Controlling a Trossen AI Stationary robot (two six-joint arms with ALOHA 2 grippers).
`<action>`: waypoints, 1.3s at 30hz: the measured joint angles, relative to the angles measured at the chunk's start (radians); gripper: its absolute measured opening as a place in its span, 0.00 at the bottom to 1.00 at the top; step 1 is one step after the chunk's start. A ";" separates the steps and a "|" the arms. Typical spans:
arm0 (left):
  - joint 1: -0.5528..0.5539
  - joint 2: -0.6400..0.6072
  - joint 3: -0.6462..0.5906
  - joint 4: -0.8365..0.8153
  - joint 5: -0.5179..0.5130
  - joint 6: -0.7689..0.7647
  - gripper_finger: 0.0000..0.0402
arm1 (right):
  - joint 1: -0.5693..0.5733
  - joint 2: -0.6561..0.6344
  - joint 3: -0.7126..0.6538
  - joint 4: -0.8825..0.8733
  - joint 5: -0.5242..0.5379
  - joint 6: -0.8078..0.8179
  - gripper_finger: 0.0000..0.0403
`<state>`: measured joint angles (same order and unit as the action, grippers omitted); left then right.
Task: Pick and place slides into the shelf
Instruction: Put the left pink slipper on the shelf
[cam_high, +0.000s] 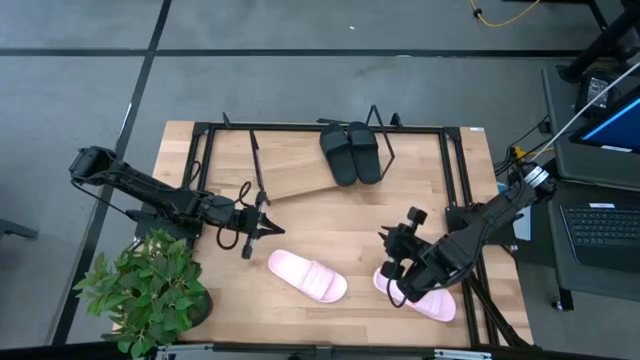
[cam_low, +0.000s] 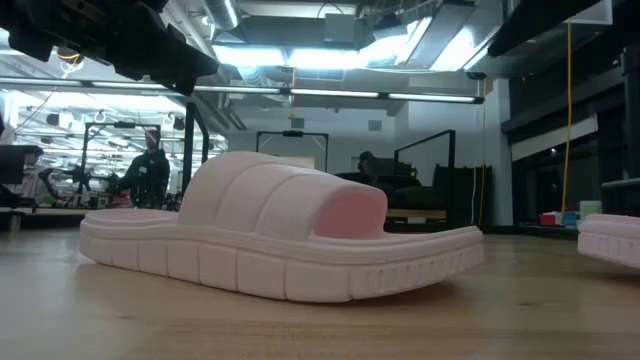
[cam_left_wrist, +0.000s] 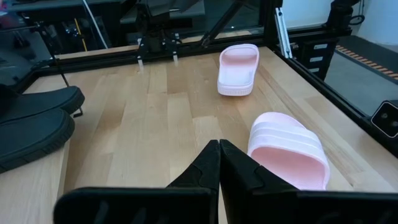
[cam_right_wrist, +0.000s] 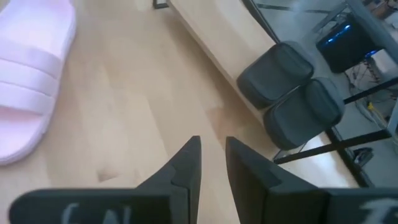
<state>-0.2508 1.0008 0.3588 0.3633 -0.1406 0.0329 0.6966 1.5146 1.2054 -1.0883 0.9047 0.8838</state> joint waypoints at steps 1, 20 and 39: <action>0.000 0.000 0.000 0.001 0.000 0.000 0.00 | 0.008 0.000 -0.006 -0.001 0.000 0.014 0.19; 0.000 0.000 -0.001 0.037 0.022 -0.016 0.00 | 0.094 0.000 -0.161 -0.054 -0.024 0.236 0.19; 0.000 0.000 -0.001 0.042 0.056 0.003 0.00 | 0.091 0.000 -0.246 0.002 -0.016 0.238 0.19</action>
<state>-0.2512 1.0012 0.3580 0.4049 -0.0841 0.0357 0.7879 1.5150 0.9592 -1.0864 0.8886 1.1217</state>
